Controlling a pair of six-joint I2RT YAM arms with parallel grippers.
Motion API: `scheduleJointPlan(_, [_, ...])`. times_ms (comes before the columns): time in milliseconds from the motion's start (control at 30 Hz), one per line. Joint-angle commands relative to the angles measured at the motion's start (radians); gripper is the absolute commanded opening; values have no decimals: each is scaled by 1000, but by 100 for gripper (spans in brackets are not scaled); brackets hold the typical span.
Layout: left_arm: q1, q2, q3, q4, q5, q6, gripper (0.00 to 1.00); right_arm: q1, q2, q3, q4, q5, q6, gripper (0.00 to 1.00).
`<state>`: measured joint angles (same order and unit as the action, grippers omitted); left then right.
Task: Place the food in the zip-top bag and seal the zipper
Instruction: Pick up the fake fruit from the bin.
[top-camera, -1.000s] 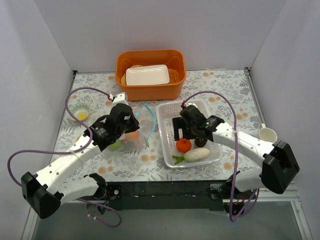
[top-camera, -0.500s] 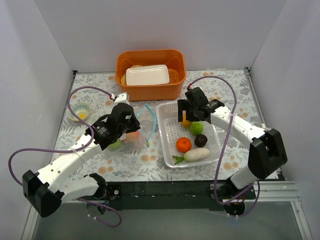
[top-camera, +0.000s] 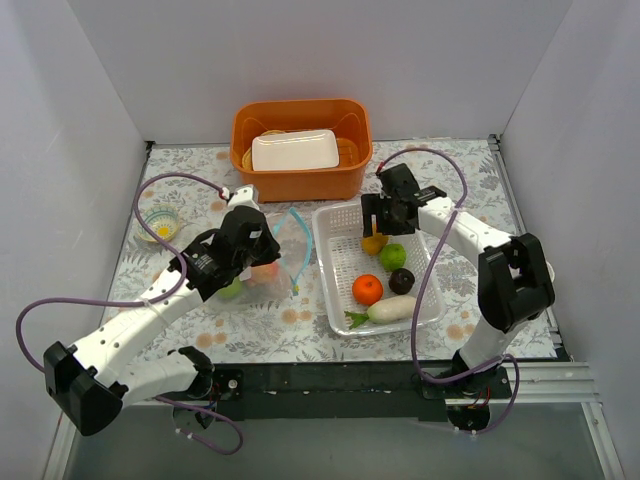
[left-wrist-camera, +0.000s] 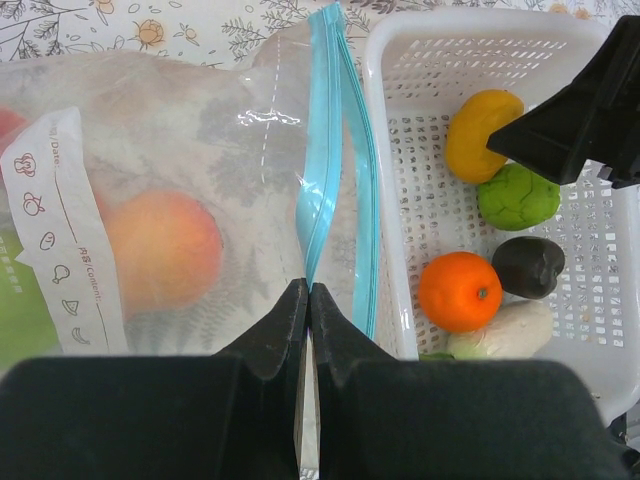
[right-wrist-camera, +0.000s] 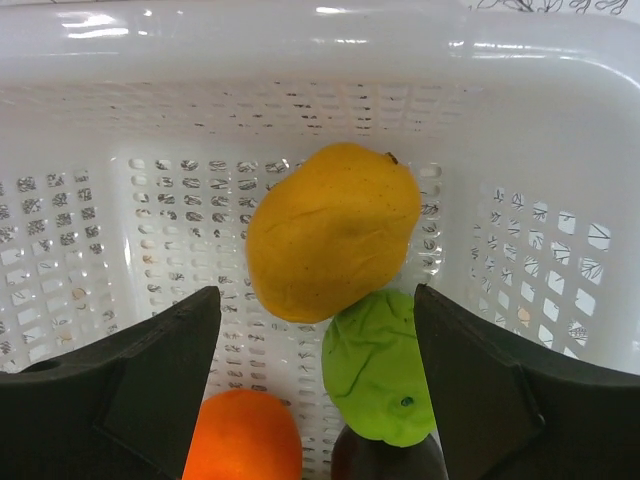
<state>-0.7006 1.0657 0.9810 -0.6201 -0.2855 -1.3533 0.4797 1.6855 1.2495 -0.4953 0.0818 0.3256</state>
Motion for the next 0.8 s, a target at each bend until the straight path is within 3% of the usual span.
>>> scheduleJointPlan(0, [0, -32, 8, -6, -26, 10, 0, -16, 36, 30, 31, -54, -23, 85])
scheduleJointPlan(300, [0, -62, -28, -6, -15, 0, 0, -23, 69, 39, 35, -74, -28, 86])
scheduleJointPlan(500, [0, -52, -30, -4, -6, -18, 0, -23, 48, -21, 89, -171, -17, 78])
scheduleJointPlan(767, [0, -23, -10, -7, -4, -20, 0, -21, 10, -82, 158, -303, -48, 76])
